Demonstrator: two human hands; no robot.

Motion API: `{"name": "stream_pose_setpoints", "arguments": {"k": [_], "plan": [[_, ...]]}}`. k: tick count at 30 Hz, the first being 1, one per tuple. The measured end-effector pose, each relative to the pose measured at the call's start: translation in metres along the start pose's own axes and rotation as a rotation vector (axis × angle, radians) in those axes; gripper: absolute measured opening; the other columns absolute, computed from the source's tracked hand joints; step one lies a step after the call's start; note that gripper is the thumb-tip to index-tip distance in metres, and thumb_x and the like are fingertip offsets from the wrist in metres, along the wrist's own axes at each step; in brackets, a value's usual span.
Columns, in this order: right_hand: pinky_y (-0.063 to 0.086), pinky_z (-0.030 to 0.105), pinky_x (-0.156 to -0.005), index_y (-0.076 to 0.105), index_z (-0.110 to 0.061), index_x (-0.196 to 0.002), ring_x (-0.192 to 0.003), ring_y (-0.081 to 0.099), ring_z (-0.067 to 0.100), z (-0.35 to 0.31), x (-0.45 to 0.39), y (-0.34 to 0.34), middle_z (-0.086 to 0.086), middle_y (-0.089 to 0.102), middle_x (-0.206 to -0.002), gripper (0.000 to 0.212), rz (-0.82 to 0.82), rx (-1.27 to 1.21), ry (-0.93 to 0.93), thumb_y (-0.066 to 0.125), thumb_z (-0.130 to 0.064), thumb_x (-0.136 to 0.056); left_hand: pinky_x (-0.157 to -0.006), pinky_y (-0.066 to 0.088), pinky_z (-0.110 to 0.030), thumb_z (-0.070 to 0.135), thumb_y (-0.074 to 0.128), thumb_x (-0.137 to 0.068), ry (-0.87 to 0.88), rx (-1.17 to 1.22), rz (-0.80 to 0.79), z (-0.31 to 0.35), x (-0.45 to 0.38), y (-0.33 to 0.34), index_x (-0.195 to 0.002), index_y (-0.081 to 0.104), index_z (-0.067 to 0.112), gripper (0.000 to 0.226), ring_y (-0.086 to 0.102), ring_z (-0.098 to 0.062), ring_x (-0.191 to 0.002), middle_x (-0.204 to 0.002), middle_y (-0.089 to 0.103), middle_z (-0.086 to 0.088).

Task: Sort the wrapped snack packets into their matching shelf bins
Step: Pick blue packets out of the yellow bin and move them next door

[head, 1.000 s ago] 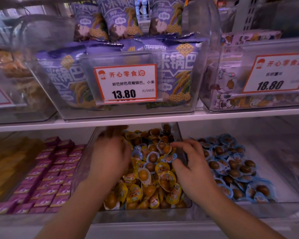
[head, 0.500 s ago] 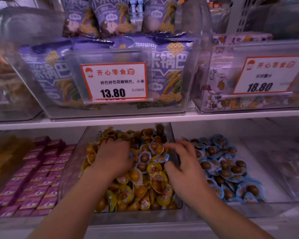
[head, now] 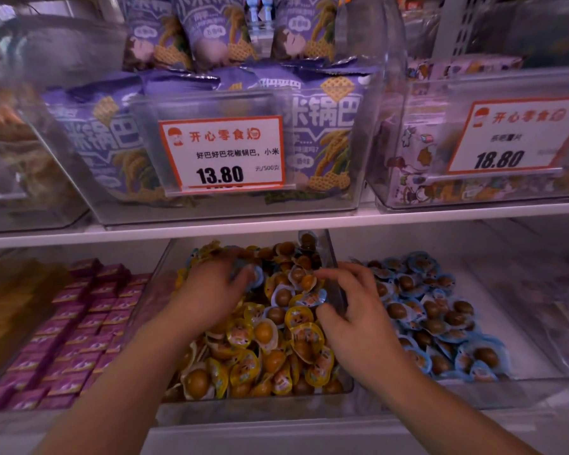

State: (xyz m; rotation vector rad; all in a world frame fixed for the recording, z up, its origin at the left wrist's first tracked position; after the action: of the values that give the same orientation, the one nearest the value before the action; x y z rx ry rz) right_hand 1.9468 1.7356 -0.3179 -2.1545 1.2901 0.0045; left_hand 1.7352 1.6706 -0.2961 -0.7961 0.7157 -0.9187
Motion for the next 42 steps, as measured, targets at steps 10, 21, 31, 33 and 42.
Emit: {"name": "stream_pose_setpoints", "arguments": {"k": [10,21,31,33,42], "plan": [[0.028,-0.006,-0.082,0.061,-0.029,-0.12,-0.108,0.038,-0.023,-0.004,0.0,0.001,-0.01,0.038,-0.125,0.033,0.056,-0.001,-0.038,0.064,-0.019,-0.088,-0.072,0.049,-0.037,0.028,0.049,-0.096,0.106,-0.16,0.059,0.032,0.003,0.046,-0.109,0.059,0.02,0.018,0.061,-0.023,-0.089,-0.1,0.057,-0.002],[0.03,-0.003,-0.088,0.059,-0.032,-0.123,-0.119,0.044,0.001,-0.002,0.0,0.0,-0.013,0.036,-0.128,0.034,0.002,0.006,0.001,0.062,-0.024,-0.09,-0.073,0.055,-0.025,0.039,0.074,-0.081,0.032,0.082,-0.17,0.014,-0.003,0.054,-0.096,0.066,0.038,0.017,0.063,-0.001,-0.085,-0.094,0.065,0.017],[0.037,0.016,-0.099,0.057,-0.031,-0.121,-0.118,0.044,0.002,-0.015,0.001,-0.008,-0.011,0.041,-0.126,0.029,0.105,-0.017,-0.019,0.06,-0.023,-0.092,-0.066,0.052,-0.02,0.025,0.082,-0.079,0.005,0.542,0.209,0.037,0.011,-0.012,-0.084,0.074,0.024,0.01,0.068,-0.006,-0.074,-0.08,0.073,0.005],[0.037,0.01,-0.094,0.057,-0.036,-0.115,-0.115,0.046,-0.003,-0.029,0.007,-0.024,-0.014,0.046,-0.122,0.023,0.233,-0.103,-0.048,0.054,-0.029,-0.093,-0.057,0.047,-0.021,0.03,0.081,-0.079,0.041,0.675,0.067,0.063,0.023,-0.01,-0.068,0.069,0.023,0.018,0.062,-0.007,-0.057,-0.063,0.068,0.006],[0.048,0.045,-0.099,0.073,-0.016,-0.113,-0.107,0.068,0.027,-0.031,0.046,-0.038,0.013,0.071,-0.118,0.043,-0.102,-1.394,0.687,0.053,-0.045,-0.089,-0.091,0.043,-0.019,0.043,0.063,-0.087,0.517,0.355,0.139,0.17,0.068,0.018,-0.132,0.057,0.031,0.047,0.055,-0.001,-0.107,-0.115,0.061,0.019]]}}
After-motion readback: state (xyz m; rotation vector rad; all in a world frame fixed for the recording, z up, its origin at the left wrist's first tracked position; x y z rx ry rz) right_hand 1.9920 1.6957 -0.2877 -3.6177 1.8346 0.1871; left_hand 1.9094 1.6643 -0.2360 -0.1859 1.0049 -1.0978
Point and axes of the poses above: each hand's wrist, its own x-axis away from the middle knuckle, its own y-axis out of the palm, z = x × y, the point moved 6 cm from there along -x, towards the middle knuckle
